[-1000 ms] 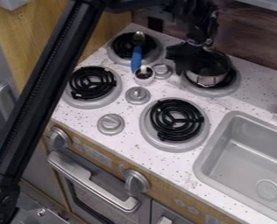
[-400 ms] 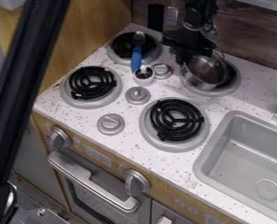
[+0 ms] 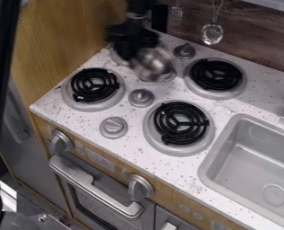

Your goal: Move the silver pot to the front left burner

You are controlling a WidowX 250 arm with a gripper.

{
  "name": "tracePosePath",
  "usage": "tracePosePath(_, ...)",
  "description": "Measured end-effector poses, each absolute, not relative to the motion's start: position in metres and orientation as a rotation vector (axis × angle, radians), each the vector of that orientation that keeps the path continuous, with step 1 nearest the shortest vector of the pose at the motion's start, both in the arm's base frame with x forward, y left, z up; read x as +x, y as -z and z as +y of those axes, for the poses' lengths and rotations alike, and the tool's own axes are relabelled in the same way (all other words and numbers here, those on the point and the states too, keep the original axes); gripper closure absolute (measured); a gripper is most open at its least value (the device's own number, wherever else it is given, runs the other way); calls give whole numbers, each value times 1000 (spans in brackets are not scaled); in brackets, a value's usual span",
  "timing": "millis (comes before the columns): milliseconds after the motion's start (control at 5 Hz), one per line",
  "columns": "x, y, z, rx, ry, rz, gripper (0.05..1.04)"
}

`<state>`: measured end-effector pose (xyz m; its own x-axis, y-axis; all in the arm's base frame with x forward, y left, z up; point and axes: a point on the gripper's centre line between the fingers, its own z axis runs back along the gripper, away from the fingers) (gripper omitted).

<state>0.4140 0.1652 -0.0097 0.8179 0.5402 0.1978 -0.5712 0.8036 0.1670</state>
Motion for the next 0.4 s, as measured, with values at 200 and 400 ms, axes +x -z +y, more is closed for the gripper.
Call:
tracePosePath(200,395,12,203,212,-698,-128,1014)
tracePosePath(400,368,17,239,189,-773,-99,1014)
